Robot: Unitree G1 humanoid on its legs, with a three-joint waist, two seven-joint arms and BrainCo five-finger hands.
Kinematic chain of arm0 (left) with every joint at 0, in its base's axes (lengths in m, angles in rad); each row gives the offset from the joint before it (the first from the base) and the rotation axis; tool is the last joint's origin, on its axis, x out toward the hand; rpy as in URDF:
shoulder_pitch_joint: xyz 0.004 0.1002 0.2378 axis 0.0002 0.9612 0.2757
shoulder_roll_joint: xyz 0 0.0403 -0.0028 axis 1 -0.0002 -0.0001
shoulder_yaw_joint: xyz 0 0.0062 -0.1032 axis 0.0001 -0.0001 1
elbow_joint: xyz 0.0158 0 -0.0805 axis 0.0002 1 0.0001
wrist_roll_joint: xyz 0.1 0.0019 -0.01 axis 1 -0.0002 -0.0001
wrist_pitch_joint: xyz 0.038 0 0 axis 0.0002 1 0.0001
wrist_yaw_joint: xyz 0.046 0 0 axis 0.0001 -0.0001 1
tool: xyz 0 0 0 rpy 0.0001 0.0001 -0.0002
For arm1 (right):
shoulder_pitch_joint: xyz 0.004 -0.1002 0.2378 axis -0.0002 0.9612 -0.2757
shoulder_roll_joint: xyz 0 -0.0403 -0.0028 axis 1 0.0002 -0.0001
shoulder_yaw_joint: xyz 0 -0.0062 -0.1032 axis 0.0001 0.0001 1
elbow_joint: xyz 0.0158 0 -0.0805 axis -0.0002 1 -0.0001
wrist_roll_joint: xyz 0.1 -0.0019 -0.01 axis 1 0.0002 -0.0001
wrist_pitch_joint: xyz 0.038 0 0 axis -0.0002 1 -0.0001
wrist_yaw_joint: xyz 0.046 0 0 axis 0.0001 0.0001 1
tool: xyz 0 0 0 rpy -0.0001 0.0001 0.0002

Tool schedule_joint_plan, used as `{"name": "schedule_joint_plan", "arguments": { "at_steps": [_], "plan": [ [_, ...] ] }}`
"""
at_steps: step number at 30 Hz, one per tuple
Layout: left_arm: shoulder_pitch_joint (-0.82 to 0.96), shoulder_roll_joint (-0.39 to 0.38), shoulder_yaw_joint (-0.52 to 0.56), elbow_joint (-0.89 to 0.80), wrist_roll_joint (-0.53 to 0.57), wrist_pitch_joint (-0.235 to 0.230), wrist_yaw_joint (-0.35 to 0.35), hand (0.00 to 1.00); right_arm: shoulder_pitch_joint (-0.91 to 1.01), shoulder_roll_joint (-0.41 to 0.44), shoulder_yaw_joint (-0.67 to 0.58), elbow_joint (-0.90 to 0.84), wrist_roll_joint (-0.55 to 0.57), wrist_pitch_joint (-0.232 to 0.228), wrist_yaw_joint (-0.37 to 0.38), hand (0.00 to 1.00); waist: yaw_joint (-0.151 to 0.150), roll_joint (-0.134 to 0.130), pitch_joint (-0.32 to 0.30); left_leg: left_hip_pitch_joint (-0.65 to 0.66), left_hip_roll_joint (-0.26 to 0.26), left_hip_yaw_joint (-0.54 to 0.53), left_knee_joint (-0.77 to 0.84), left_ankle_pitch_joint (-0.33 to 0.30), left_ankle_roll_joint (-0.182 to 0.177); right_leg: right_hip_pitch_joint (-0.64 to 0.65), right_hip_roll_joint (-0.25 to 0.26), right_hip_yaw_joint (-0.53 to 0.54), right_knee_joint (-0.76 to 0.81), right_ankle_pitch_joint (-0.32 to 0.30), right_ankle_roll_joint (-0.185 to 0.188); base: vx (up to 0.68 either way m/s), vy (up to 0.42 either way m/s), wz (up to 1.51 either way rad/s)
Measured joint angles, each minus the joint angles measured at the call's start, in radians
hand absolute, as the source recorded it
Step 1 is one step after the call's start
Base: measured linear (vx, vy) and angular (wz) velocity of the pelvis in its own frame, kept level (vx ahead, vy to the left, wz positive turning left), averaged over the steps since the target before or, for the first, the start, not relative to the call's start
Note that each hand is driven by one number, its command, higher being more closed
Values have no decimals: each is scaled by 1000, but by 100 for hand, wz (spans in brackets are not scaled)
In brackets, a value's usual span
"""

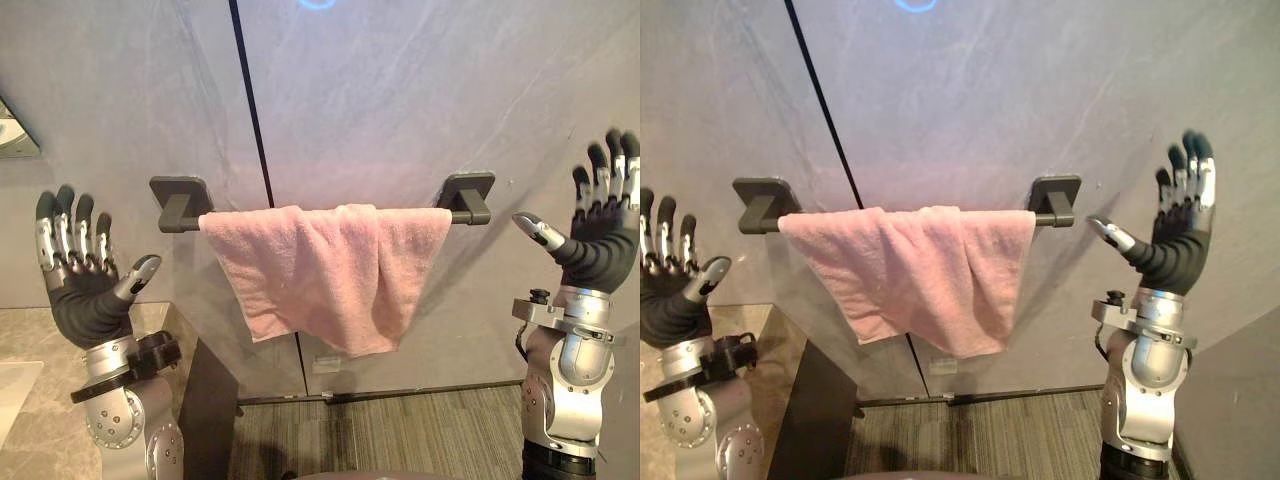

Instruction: Organize washtable

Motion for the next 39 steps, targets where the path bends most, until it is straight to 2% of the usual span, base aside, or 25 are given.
{"name": "schedule_joint_plan", "arguments": {
  "at_steps": [1, 4, 7, 10, 11, 13, 15, 17, 20, 24, 28, 33, 39],
  "plan": [
    [0, 9, -19, -12, -4, -3, -10, 0, -7, -7, 21, -9, 9, -5, 12, 0, 0, 0, 0, 1, 0, 0, 0, 0, 0, 1, 0, 0, 0, 0, 0, 0, 0, 0],
    [-25, 72, -168, -34, -61, -7, -97, 0, -39, -49, 135, -33, 85, -38, 93, 0, 0, 0, 0, 20, 0, 0, 0, -2, 2, 20, 0, 0, 1, -2, 1, -28, -13, 0],
    [-26, 114, -281, -33, -137, -5, -179, 0, -52, -72, 225, -40, 178, -39, 163, 0, -1, 0, -1, 25, 0, 3, 0, -2, 2, 22, 0, 3, 5, -2, 1, -54, -14, -3],
    [-29, 162, -361, -29, -202, 0, -247, 0, -53, -107, 278, -40, 257, -38, 224, 0, -1, 0, -1, 28, 0, 10, 0, -2, 2, 19, 0, 8, 10, -3, 1, -48, -10, -8],
    [-41, 201, -423, -17, -234, 8, -285, 0, -53, -138, 320, -40, 300, -36, 250, 0, -1, 0, -2, 29, 0, 13, 0, -1, 2, 16, 0, 14, 14, -2, 1, -36, -8, -7],
    [-63, 242, -477, 8, -257, 26, -325, 0, -53, -174, 368, -39, 345, -30, 285, 0, 0, -1, -2, 31, 0, 17, 0, -1, 2, 16, 0, 19, 15, -2, 1, -35, -8, -7],
    [-83, 294, -535, 50, -274, 45, -361, 0, -53, -232, 429, -37, 372, -20, 323, 0, -2, -1, -3, 35, 0, 20, 0, -1, 2, 16, 0, 23, 17, -2, 1, -28, -10, -6],
    [-111, 360, -602, 112, -275, 67, -394, 0, -52, -312, 492, -28, 404, 8, 362, 0, -7, -3, -4, 37, 0, 23, 0, -1, 2, 16, 0, 25, 18, -2, 1, -17, -7, -2],
    [-115, 409, -636, 145, -284, 80, -408, 0, -46, -368, 544, 8, 433, 21, 393, 0, -13, -3, -4, 38, 1, 25, 0, -1, 2, 16, 0, 27, 18, -2, 1, -10, -6, -1],
    [-116, 481, -655, 184, -295, 99, -417, 0, -42, -431, 577, 58, 452, 42, 399, 0, -14, -3, -4, 39, 1, 30, 0, -1, 2, 14, 1, 27, 17, -2, 1, -19, -11, -2],
    [-127, 505, -699, 219, -289, 115, -418, 0, -42, -467, 671, 109, 447, 62, 426, 0, -13, -4, -5, 40, 1, 33, 0, -3, 2, 14, 1, 29, 16, -2, 1, -7, -4, -1],
    [-129, 496, -706, 279, -244, 134, -415, 0, -38, -453, 711, 182, 389, 62, 439, 0, -11, -4, -5, 36, 1, 35, 0, -3, 2, 8, 1, 30, 16, -2, 1, 0, 0, 0],
    [-122, 388, -666, 392, -160, 154, -388, 0, -14, -373, 707, 296, 281, 61, 426, 0, -2, -5, -7, 21, 1, 35, 0, -3, 2, -6, 1, 29, 15, -1, 1, 0, 0, 0]
  ]
}}
